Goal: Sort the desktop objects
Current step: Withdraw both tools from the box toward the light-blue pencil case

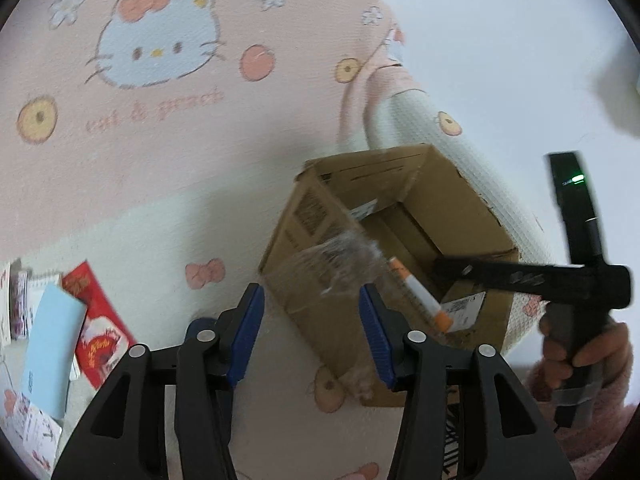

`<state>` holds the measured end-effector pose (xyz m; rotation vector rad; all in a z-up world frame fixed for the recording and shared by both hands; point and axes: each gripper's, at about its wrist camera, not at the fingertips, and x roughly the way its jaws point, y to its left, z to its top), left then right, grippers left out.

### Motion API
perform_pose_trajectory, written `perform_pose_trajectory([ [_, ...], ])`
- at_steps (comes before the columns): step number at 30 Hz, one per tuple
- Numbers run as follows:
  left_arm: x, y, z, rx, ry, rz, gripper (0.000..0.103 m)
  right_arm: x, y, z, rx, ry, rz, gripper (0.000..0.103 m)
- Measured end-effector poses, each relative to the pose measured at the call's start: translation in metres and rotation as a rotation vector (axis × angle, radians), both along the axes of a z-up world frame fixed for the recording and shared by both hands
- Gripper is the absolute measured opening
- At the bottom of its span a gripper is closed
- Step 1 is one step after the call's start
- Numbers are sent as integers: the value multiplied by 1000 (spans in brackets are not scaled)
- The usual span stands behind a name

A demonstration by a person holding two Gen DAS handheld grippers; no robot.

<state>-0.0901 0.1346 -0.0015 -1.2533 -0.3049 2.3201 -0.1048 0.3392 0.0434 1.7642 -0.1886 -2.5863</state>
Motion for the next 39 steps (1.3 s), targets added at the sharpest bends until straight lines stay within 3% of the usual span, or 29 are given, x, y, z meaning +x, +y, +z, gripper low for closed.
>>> perform_pose_trajectory([
  [4,5,-26,-7,29,-24,49,58,8,-31,25,63,94,56,58],
  [8,12,-54,-14,34,-29,107,62,14,-67,39,41,158,145,59],
  [14,24,-102,-28,23,-50,193,63,17,-121,36,74,200,256,60],
  [23,58,-173,-54,-86,15,358,63,4,-190,-10,-49,125,400,60],
  [27,65,-205,-73,-82,-26,445,63,3,-225,-47,-97,26,519,60],
  [31,67,-228,-90,-83,-63,471,63,6,-246,-79,-208,-79,557,60],
  [35,70,-248,-104,-117,-71,556,63,12,-262,-98,-227,-54,548,60],
  [39,73,-271,-119,7,-104,609,63,5,-274,-119,-289,-90,550,60],
])
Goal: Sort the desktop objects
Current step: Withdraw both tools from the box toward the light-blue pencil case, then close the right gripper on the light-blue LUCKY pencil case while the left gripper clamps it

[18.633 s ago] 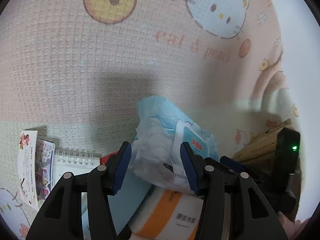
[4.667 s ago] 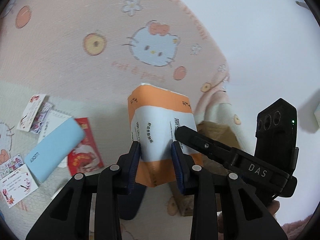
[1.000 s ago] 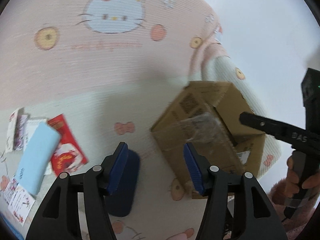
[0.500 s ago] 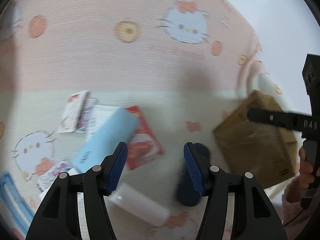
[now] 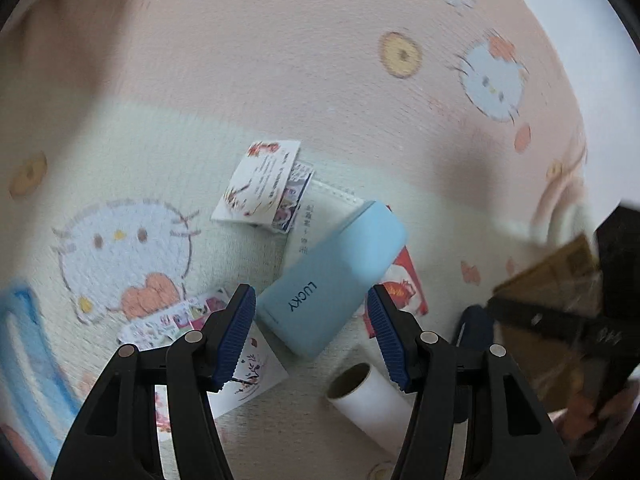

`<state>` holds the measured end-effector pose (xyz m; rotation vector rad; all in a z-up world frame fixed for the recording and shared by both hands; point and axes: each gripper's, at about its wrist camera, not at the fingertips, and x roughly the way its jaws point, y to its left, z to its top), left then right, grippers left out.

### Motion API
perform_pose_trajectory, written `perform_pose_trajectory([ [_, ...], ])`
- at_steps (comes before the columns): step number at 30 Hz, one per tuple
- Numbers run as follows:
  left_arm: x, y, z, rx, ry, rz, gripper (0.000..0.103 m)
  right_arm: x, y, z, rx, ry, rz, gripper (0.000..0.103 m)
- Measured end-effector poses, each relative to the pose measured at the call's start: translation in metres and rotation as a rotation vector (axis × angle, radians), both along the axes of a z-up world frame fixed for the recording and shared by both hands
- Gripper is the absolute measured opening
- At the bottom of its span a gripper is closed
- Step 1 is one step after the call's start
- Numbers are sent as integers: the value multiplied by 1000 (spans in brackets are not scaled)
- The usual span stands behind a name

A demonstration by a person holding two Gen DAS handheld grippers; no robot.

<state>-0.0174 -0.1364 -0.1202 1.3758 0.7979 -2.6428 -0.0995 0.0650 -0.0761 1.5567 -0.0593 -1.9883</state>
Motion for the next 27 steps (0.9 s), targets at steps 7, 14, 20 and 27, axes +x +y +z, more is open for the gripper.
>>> perform_pose_trajectory([
  [7,-6,-8,-29,48,-64,10,40,-7,-17,-28,-105,-99,-11,50],
  [14,-5,-9,-36,53,-55,8,32,-3,-30,-46,-59,-61,7,10],
  [20,-13,1,-39,124,-67,-28,29,0,-41,-62,-76,-124,32,10],
  [27,-53,63,-31,51,-82,-214,16,-14,-38,-51,-61,-40,-16,10],
])
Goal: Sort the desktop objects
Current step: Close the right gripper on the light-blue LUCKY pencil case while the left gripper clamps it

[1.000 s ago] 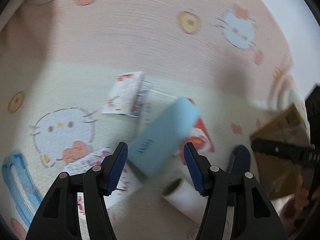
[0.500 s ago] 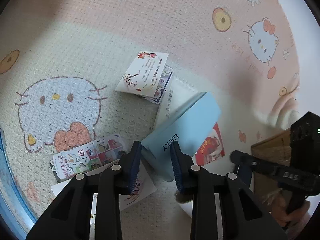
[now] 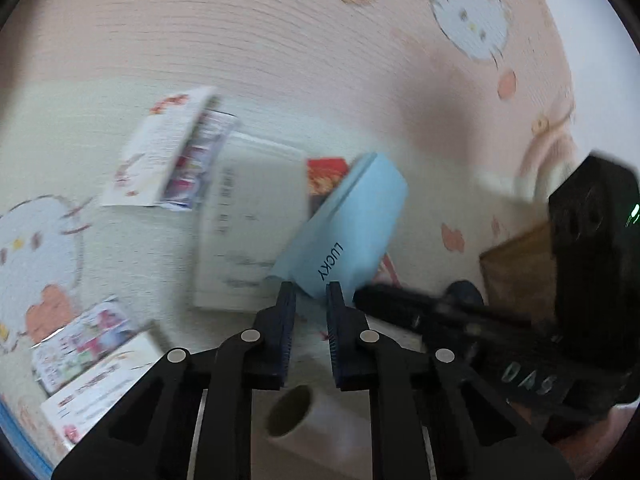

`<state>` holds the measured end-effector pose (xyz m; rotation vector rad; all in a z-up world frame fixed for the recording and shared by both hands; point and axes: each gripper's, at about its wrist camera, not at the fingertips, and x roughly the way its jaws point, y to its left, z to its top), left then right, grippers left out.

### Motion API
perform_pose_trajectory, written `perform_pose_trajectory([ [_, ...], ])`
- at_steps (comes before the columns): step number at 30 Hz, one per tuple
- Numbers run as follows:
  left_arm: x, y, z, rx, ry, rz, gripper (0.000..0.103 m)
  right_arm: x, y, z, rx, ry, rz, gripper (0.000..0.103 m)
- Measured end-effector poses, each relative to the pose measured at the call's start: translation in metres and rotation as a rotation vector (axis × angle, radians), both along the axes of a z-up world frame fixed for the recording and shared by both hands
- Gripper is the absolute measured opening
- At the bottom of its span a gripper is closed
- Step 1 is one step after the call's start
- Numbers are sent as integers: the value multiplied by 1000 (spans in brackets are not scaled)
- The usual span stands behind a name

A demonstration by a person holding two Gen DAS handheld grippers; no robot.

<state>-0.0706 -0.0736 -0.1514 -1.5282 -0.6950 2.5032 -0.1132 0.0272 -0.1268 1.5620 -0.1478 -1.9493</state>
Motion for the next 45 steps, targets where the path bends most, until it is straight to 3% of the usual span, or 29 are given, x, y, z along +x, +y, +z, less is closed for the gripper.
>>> perform_pose_trajectory([
  [3,-1,10,-9,89,-29,-41,16,-9,16,3,18,14,-39,11],
  [5,1,16,-12,100,-35,-60,16,-14,26,-1,26,-5,-69,11],
  [9,2,29,-10,53,-42,-118,16,-24,41,-13,33,-57,-120,11],
  [12,8,28,-2,-49,-30,-114,16,-23,48,-14,45,-76,-163,13],
  [14,14,22,6,-104,-5,-92,21,-20,51,-14,28,-83,-167,21],
  [15,16,17,10,-114,11,-75,29,-19,52,-13,27,-81,-164,33],
  [16,17,12,13,-112,28,-57,46,-18,52,-13,28,-78,-160,45],
  [18,14,2,19,-85,68,-28,61,-17,50,-13,34,-57,-159,51],
  [23,-10,-11,14,5,99,10,61,-30,49,-17,21,-77,-193,51],
  [26,-22,-9,2,19,51,14,58,-39,53,-21,-1,-101,-230,51],
  [28,-22,-5,0,13,50,1,32,-43,56,-27,-13,-130,-250,51],
  [32,-20,10,-1,-2,64,-37,17,-41,54,-25,-39,-92,-240,45],
  [34,-20,12,-2,8,45,-46,15,-38,50,-27,-62,-95,-212,34],
  [40,-11,25,-5,23,21,-78,15,-32,48,-30,-76,-147,-197,34],
  [45,5,45,-3,5,6,-120,15,-17,50,-25,-18,-119,-157,34],
])
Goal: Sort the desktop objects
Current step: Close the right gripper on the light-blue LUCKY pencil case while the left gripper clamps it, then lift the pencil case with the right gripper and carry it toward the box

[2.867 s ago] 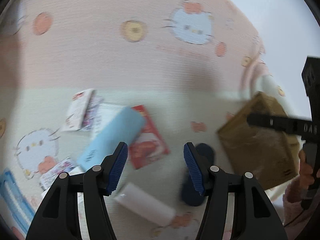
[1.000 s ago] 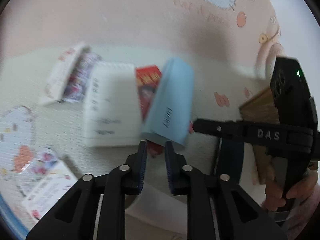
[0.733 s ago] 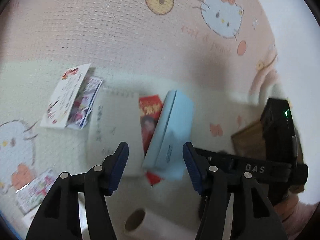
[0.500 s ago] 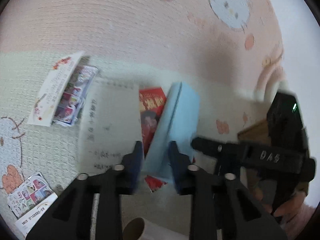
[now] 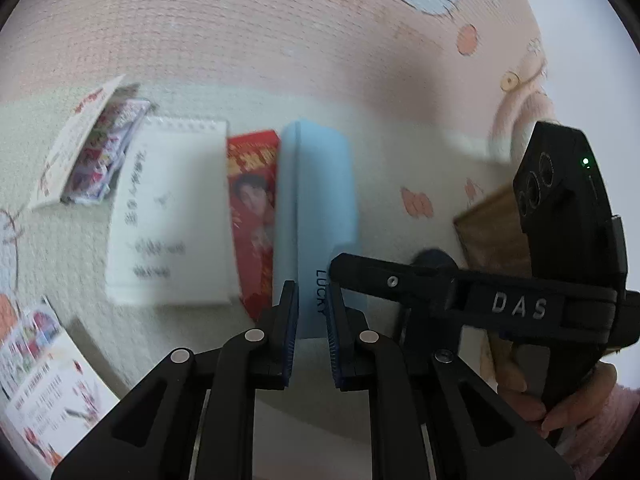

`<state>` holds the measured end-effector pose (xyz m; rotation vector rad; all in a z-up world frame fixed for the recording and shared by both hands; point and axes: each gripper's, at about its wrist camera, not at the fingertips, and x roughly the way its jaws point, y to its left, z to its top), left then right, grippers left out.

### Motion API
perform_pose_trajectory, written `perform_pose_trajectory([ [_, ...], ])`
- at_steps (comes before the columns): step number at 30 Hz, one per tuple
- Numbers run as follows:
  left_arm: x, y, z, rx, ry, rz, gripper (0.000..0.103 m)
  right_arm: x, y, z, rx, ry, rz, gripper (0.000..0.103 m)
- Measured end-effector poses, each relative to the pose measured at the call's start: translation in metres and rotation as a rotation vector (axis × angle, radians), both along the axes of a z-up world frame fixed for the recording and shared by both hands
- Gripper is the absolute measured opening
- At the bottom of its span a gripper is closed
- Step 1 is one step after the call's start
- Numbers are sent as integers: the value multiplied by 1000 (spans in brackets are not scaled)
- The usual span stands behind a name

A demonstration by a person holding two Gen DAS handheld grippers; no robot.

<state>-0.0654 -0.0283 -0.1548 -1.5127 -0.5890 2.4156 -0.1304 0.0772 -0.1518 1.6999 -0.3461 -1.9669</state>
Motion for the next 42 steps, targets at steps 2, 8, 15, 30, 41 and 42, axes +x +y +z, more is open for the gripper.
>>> perform_pose_trajectory([
  [2,9,5,-1,22,-11,-6,15,10,2,3,38,12,16,33],
  [8,26,17,-2,21,-31,-36,15,20,13,5,74,-10,61,33],
  [15,7,-1,-7,62,-50,49,38,1,20,9,11,-8,16,41],
  [30,-16,2,-22,139,-95,17,44,-32,-12,-2,27,14,47,51],
  [41,-12,-4,-26,178,-72,46,45,-44,-16,-2,-9,-17,55,52],
  [42,-10,-4,-25,174,-68,44,45,-43,-17,-1,-6,-9,55,52],
])
